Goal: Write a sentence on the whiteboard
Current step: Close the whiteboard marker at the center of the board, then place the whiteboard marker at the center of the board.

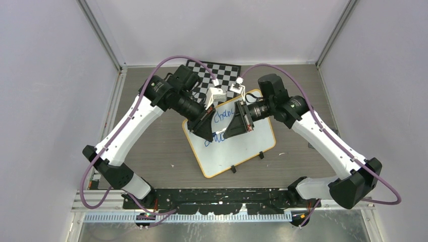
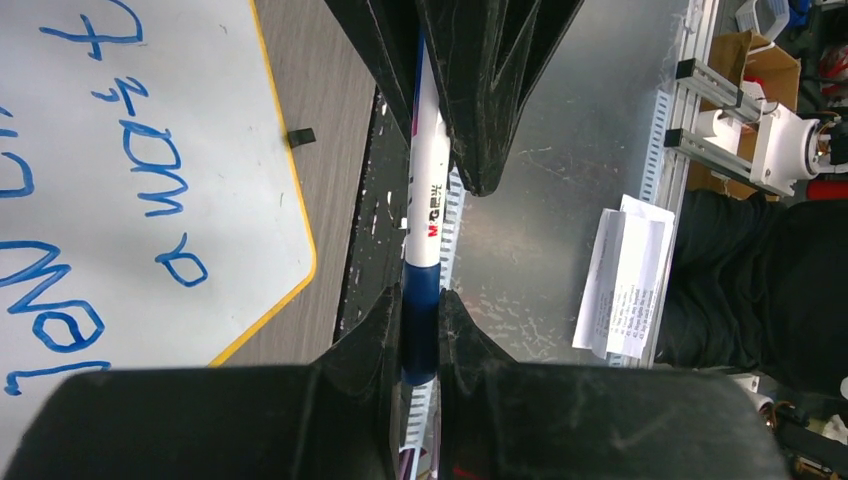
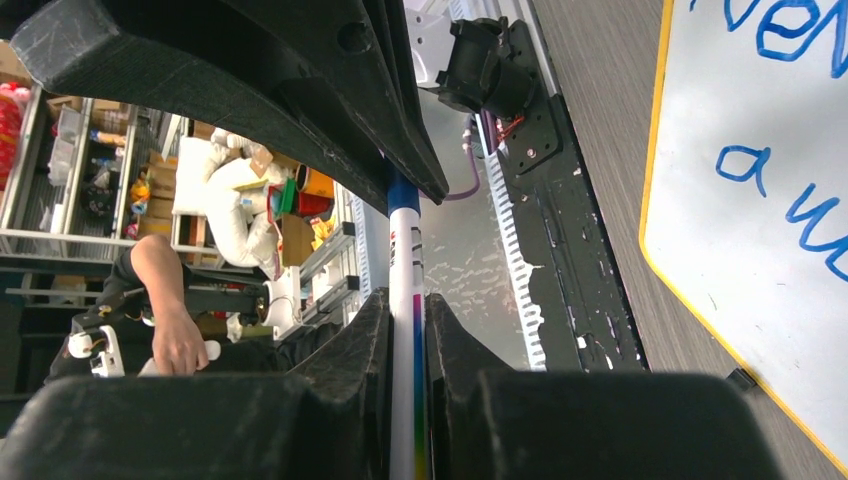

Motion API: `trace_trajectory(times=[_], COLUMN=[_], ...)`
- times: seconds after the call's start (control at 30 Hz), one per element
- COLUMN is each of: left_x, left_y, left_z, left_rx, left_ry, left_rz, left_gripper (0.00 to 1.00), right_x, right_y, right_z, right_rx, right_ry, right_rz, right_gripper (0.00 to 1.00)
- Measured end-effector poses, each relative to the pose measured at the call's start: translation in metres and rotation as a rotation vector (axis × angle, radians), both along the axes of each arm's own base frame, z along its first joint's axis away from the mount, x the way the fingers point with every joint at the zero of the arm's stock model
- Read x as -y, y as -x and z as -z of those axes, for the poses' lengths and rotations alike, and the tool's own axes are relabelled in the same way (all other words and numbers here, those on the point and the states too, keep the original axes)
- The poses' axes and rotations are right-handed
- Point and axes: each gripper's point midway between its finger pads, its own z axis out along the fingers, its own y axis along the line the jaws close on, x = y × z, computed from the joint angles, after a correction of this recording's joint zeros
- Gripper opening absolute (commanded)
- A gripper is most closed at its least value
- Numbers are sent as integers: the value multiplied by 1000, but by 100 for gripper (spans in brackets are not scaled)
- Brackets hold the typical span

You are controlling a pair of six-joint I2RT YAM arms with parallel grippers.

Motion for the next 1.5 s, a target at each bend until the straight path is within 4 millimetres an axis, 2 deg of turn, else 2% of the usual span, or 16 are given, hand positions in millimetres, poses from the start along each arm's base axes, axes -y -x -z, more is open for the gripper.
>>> trace_trajectory(times=[0.33, 0.4, 0.5, 0.63, 0.7, 0.83, 0.9, 1.0, 1.1, 1.17, 1.3, 1.4, 1.5], left_x=[-2, -2, 1, 13, 16, 8, 2, -7, -25, -45, -102, -146, -189], left_y=[3, 3, -3, -24, -32, -39, -45, -53, -68, -85, -123, -143, -152], left_z=[-2, -2, -3, -6, -4, 7, 10, 7, 0, -5, -9, 0, 25], left_rx=[-23, -17, 30, 150, 180, 197, 206, 224, 251, 269, 295, 289, 241], left_ry=[-21, -19, 3, 64, 73, 45, 33, 35, 53, 61, 53, 25, -24], left_rz=[-7, -4, 4, 0, -6, -29, -54, -95, -177, -277, -518, -670, -797], left_gripper=[0, 0, 0, 0, 0, 0, 0, 0, 0, 0, 0, 0, 0], right_x=[-2, -1, 4, 15, 25, 44, 52, 63, 76, 88, 113, 131, 148], right_y=[3, 2, -7, -27, -48, -80, -91, -103, -113, -121, -131, -133, -132], right_z=[-2, -3, -6, -14, -24, -45, -54, -61, -64, -65, -65, -62, -58], right_rx=[8, 13, 20, 33, 64, 134, 160, 189, 199, 205, 223, 244, 264], right_ry=[-6, 1, 8, 11, 1, -23, -31, -34, -30, -25, -8, 19, 50], right_rz=[-14, -6, 28, 109, 183, 307, 352, 405, 463, 515, 602, 653, 696], right_gripper=[0, 3, 15, 32, 49, 73, 81, 82, 83, 83, 84, 84, 84])
